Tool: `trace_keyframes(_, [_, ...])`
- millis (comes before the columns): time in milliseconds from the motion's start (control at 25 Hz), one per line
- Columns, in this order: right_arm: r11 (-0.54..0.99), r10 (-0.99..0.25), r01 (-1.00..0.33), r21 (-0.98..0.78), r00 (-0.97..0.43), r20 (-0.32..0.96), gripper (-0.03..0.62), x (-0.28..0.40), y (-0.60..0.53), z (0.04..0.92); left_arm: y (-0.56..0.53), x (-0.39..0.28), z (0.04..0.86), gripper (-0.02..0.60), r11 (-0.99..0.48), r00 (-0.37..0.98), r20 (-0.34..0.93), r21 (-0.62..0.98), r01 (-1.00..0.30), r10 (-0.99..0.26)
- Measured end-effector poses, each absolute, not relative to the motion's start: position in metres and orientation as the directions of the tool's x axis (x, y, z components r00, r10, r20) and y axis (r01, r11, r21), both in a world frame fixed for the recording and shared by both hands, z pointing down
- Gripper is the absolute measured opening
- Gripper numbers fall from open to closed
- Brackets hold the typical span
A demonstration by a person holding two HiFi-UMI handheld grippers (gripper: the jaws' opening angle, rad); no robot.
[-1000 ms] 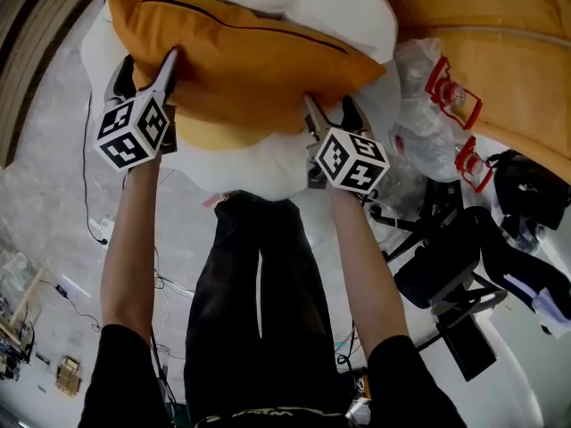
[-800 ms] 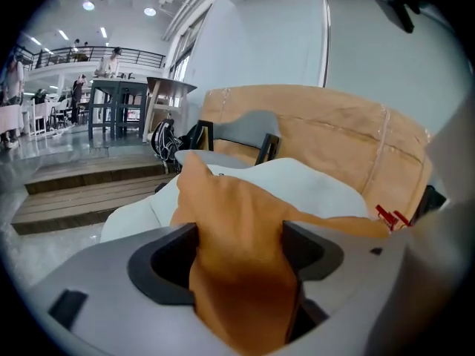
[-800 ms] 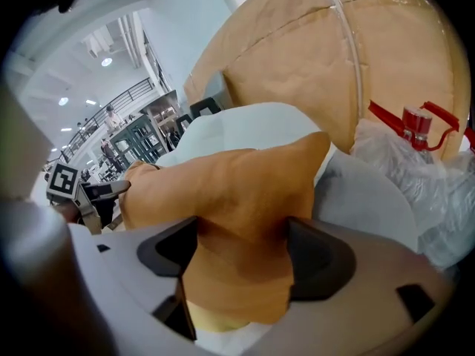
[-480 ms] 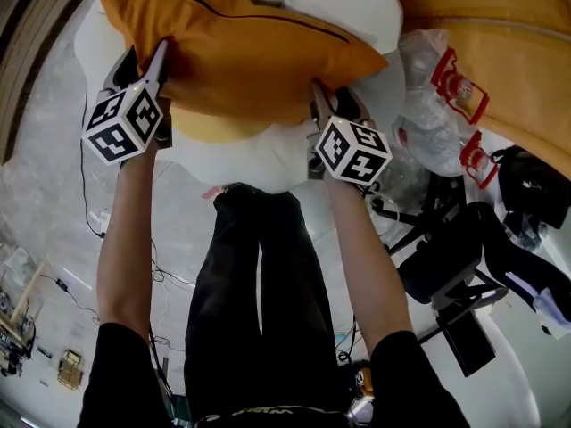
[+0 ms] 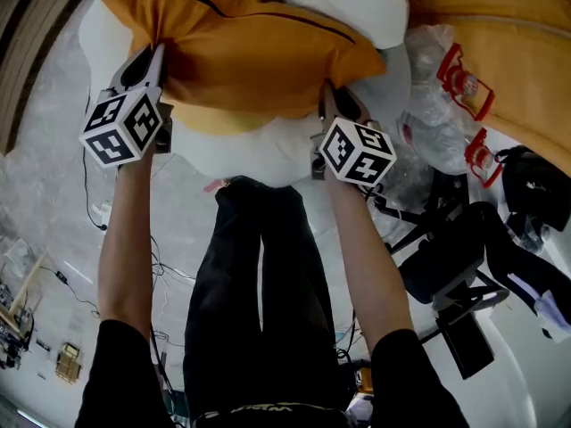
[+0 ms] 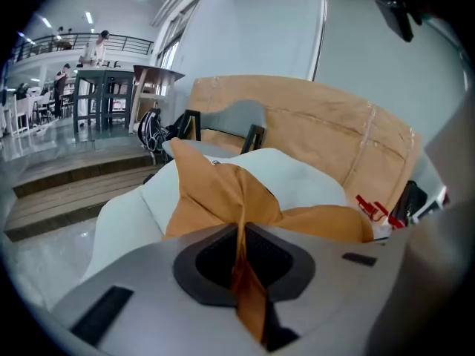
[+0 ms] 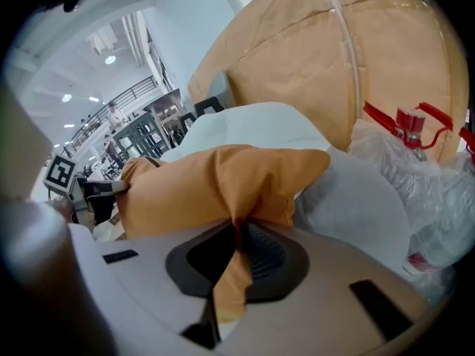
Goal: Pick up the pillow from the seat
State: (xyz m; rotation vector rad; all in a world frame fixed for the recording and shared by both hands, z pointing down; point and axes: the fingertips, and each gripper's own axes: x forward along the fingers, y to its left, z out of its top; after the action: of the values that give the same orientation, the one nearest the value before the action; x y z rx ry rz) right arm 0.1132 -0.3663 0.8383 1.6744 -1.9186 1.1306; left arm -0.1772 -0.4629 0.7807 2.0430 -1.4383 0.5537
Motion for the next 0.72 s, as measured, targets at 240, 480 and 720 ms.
trace_keyframes(240, [0.016, -0.674, -0.945, -0.326, -0.251, 0.695, 0.051, 0.109, -0.361, 0.822, -0.454, -0.182, 0.759, 0.034, -0.257, 0.334, 0.610, 0.213, -0.943, -0.718])
trace_keyframes(480, [0.044, -0.712, -0.949, -0.312, -0.249, 0.657, 0.051, 0.111, -0.360, 0.768, -0.447, -0.184, 0.713, 0.034, -0.252, 0.355, 0.584, 0.252, -0.934, -0.730])
trace_keyframes(720, [0.088, -0.757, -0.957, -0.276, -0.245, 0.606, 0.051, 0.115, -0.367, 0.669, -0.435, -0.187, 0.625, 0.034, -0.271, 0.375, 0.542, 0.265, -0.925, -0.752])
